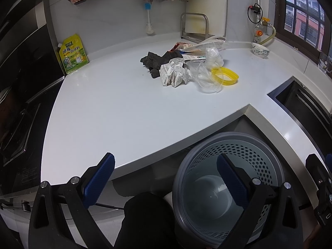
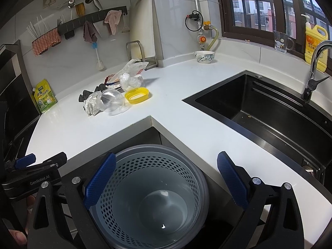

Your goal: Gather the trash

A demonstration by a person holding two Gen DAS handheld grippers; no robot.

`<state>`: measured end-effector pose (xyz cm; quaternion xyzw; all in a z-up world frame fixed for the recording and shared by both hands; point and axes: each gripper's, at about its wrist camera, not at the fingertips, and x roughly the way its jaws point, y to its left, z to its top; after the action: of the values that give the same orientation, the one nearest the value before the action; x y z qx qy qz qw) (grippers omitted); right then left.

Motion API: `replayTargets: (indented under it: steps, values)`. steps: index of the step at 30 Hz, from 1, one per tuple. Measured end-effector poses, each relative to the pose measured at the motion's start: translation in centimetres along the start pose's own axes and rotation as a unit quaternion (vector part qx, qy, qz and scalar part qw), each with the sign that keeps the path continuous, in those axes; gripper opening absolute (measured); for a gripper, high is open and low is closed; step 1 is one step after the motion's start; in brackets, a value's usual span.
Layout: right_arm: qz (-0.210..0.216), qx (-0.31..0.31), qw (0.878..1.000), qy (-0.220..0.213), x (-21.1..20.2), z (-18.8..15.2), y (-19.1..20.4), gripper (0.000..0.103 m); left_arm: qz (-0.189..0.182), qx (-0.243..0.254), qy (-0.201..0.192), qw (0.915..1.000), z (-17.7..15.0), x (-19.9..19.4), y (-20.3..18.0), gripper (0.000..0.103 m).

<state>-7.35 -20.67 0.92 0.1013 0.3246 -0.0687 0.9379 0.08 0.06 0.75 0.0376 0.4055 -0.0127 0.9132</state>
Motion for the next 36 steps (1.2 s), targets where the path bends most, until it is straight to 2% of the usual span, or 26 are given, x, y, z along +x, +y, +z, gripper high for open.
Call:
replayTargets:
  steps: [7,13,25,29,36]
  values:
    - [0.018,-0.010,1.000,0.007,2.1,0.6,0.1,0.093,0.028,-0.010,-0.016,0.9994,1.4,1.1,1.9,0.097]
    - [0.046,-0.030,0.998,0.015,5.0,2.5,1.2,0.093,0.034,-0.025,-0.027,0.9988,3.7,3.1,3.8,0.097]
    - [0.064,-0.085,0.992,0.061,15.4,9.9,2.8,0.093,0.015,-0.033,-0.022,0.9991,8.8,9.0,4.5,0.097]
    - [0.075,-0.096,0.989,0.088,19.0,11.4,3.1,0.093,0.007,-0.035,-0.011,0.9993,9.6,10.8,4.7,0.097]
    - [0.070,-0.138,0.981,0.117,23.6,12.4,3.7,0.093,0.009,-0.029,0.000,0.9995,10.3,12.9,4.5,0.097]
